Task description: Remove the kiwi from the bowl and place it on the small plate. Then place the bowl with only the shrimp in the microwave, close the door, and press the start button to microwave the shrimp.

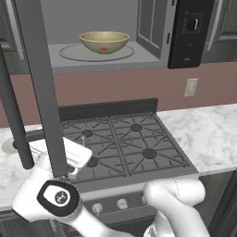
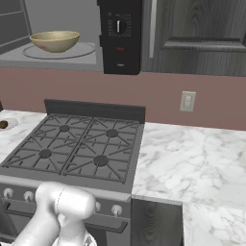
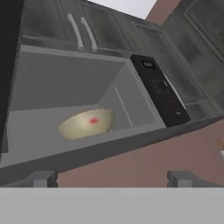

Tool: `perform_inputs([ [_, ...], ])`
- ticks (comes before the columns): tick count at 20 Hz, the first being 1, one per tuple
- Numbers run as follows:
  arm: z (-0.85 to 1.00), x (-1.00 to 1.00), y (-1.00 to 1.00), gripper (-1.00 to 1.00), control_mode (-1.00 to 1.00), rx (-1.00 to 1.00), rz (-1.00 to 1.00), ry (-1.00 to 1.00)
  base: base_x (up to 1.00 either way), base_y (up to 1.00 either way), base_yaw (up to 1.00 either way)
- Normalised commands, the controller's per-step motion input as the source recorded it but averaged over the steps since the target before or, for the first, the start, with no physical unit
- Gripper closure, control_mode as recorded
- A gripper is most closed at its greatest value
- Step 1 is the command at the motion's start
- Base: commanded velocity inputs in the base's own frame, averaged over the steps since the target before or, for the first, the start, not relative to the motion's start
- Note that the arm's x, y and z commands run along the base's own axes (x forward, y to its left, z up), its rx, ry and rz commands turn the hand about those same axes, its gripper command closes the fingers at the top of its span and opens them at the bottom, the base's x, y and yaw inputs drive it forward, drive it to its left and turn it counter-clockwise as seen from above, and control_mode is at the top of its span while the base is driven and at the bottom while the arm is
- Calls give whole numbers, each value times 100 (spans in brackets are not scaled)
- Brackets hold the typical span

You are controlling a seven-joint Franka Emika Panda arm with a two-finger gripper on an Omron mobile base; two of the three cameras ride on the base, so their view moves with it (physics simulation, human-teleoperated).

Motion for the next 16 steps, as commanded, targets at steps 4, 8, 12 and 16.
perform_inputs([
  [4, -8, 0, 79, -100, -100, -2, 0, -1, 0, 0, 0],
  [8, -21, 4, 95, -100, -100, -4, 0, 0, 0, 0, 0],
  [12, -24, 11, 90, -100, -100, -5, 0, -1, 0, 0, 0],
  [16, 3, 0, 64, -100, -100, -7, 0, -24, 0, 0, 0],
])
